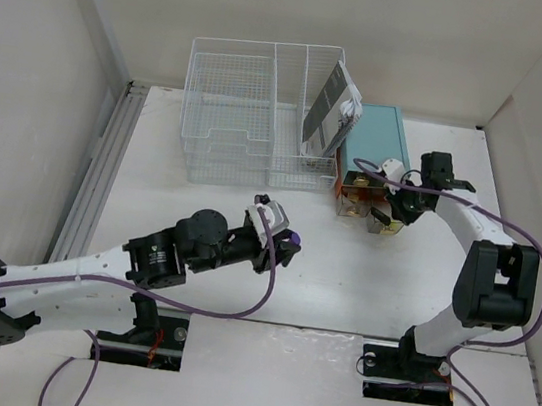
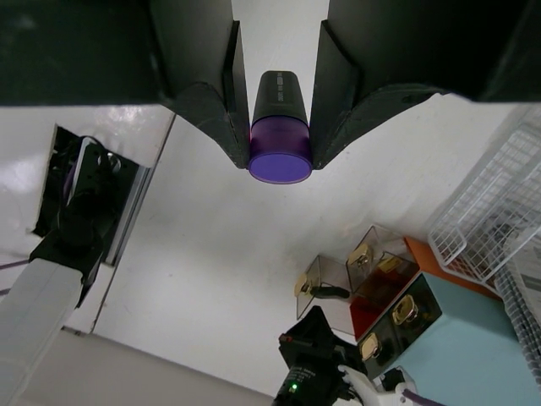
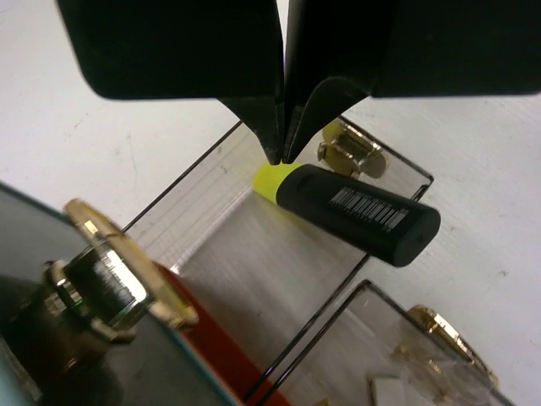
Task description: Organize the desk
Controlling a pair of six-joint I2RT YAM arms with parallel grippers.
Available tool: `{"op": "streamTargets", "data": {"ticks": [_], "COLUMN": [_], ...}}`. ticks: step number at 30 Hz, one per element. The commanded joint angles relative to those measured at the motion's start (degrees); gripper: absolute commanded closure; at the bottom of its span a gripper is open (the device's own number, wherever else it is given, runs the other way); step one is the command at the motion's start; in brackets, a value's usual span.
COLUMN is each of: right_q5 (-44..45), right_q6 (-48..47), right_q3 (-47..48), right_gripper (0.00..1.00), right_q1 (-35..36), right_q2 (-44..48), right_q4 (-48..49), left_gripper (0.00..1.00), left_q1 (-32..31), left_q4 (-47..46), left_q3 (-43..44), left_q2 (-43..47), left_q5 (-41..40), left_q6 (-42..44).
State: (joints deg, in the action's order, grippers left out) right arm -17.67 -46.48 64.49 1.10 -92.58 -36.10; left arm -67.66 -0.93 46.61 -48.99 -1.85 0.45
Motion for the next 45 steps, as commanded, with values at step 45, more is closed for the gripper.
{"op": "streamTargets", "data": {"ticks": [45], "right_q5": [-2.28], "right_q6": [25.11], "right_q3": [-5.25], "right_gripper": [0.78], "right_q1": [-8.22], "right_q2": [38.70], "right_q4": [16.77], "left_gripper": [1.00], "left_q1": [17.12], "left_q4": [-82.03], "left_q3": [13.14], "left_q2": [-56.99], "left_q5": [24.50], "left_q6": [-41.92]}}
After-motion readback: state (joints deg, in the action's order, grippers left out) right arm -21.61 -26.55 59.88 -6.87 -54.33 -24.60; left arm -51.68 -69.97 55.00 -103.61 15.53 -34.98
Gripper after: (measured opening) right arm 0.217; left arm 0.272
